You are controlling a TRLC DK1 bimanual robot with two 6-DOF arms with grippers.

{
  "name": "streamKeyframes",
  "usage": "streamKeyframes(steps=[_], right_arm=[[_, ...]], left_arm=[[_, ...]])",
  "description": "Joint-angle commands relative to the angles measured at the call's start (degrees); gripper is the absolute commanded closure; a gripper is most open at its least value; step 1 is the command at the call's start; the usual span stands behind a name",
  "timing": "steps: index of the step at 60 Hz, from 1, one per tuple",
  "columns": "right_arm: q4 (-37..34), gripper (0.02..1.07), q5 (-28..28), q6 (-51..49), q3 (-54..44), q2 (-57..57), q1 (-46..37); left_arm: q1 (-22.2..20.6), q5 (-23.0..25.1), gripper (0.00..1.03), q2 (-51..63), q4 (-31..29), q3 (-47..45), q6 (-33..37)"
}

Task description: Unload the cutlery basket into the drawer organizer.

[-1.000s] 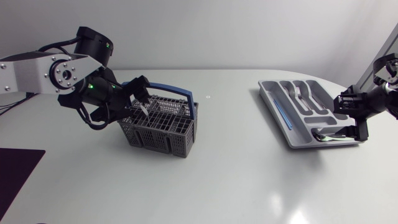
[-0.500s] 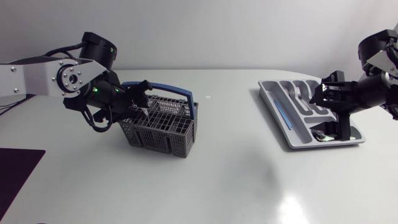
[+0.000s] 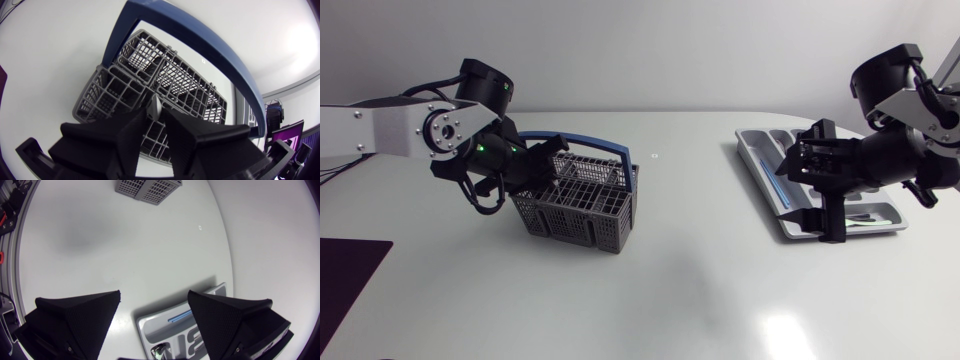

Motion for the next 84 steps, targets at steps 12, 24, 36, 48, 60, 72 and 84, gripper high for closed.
streamKeyframes(steps=[12,24,36,48,60,72,84], right_arm=[[-0.3,0.12,0.1,5.3,-3.0,-1.6,5.4],[-0.3,0.12,0.1,6.3,-3.3,-2.0,6.8],[-0.5,0.12,0.2,6.9,-3.8,-2.8,8.1],[-0.7,0.12,0.2,7.1,-3.8,-3.4,8.5],[-0.9,0.12,0.4,7.8,-3.7,-3.9,9.4],[-0.9,0.12,0.9,8.9,-4.0,-4.1,11.3],[-0.9,0.12,1.7,9.9,-4.5,-5.0,13.1]], left_arm=[[0.0,0.1,0.89,1.2,1.5,-2.1,1.4],[0.0,0.1,1.00,1.6,2.7,-2.6,1.6],[0.1,0.1,1.00,1.2,3.1,-2.6,1.7],[0.2,0.2,1.00,-0.7,3.9,-3.9,1.9],[0.1,0.1,1.00,-4.5,5.8,-6.1,2.4],[-0.3,0.1,1.00,-8.3,9.4,-9.0,3.8],[-1.0,-0.8,1.00,-13.0,12.7,-11.7,4.7]])
